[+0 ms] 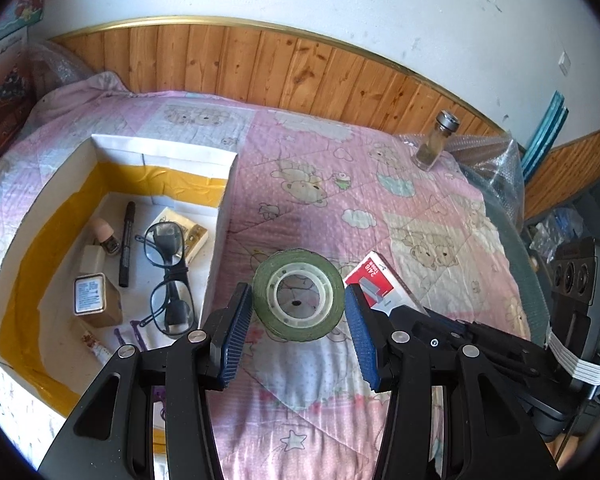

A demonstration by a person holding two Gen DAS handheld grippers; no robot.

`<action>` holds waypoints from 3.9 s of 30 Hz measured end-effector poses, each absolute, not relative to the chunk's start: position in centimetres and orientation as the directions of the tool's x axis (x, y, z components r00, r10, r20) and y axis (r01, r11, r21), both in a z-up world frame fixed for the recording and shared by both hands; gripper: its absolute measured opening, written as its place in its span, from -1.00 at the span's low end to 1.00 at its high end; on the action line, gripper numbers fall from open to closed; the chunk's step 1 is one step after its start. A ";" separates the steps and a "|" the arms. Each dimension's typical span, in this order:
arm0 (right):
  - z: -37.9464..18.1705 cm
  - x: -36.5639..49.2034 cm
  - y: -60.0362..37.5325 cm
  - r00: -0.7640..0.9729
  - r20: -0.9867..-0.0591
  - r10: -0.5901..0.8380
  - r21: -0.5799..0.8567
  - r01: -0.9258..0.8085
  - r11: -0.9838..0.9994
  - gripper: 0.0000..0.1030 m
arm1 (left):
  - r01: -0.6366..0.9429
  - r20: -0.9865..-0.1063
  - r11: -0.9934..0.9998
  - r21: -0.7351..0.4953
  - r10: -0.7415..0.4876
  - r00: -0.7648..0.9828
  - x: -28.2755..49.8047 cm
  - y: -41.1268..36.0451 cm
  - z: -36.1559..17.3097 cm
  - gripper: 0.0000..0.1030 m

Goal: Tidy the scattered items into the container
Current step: 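Carry the green tape in the left tool and staple box in the right tool to the box, then lower both tools into the box and open them to drop tape and staple box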

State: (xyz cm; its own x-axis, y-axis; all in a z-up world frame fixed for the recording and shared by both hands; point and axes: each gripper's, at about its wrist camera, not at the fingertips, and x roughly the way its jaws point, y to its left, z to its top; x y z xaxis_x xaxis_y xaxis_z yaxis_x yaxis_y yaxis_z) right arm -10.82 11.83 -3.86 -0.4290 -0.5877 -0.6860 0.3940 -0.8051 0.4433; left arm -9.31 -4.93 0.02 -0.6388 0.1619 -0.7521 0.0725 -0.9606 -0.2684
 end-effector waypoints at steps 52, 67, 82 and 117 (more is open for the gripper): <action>-3.1 -13.1 -8.9 -0.249 -0.763 -0.596 0.305 0.675 -0.672 -0.70 | 0.295 -0.826 -0.883 -0.366 0.163 -0.540 -5.7 -20.9 -5.6 -0.04; -5.2 -17.7 -13.3 -0.217 -0.816 -0.535 0.271 0.674 -0.687 -0.70 | 0.285 -0.834 -0.867 -0.408 0.227 -0.502 -10.1 -21.3 -7.4 -0.03; -7.5 -20.1 -12.4 -0.178 -0.821 -0.542 0.350 0.593 -0.725 -0.58 | 0.325 -0.835 -0.832 -0.450 0.263 -0.483 -11.1 -22.9 -9.0 0.07; -1.6 -7.3 -5.5 -0.330 -0.811 -0.483 0.074 0.761 -0.644 0.08 | 0.268 -0.834 -0.944 -0.195 0.015 -0.552 -2.9 -18.5 -3.7 0.33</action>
State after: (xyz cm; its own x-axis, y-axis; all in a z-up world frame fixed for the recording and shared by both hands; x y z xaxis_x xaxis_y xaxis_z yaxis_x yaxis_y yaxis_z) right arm -7.30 -5.46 -1.64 -0.3302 -0.4833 -0.8108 0.7612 -0.6442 0.0740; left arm -2.95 -18.51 -3.71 -0.5522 0.0149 -0.8336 0.2682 -0.9435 -0.1946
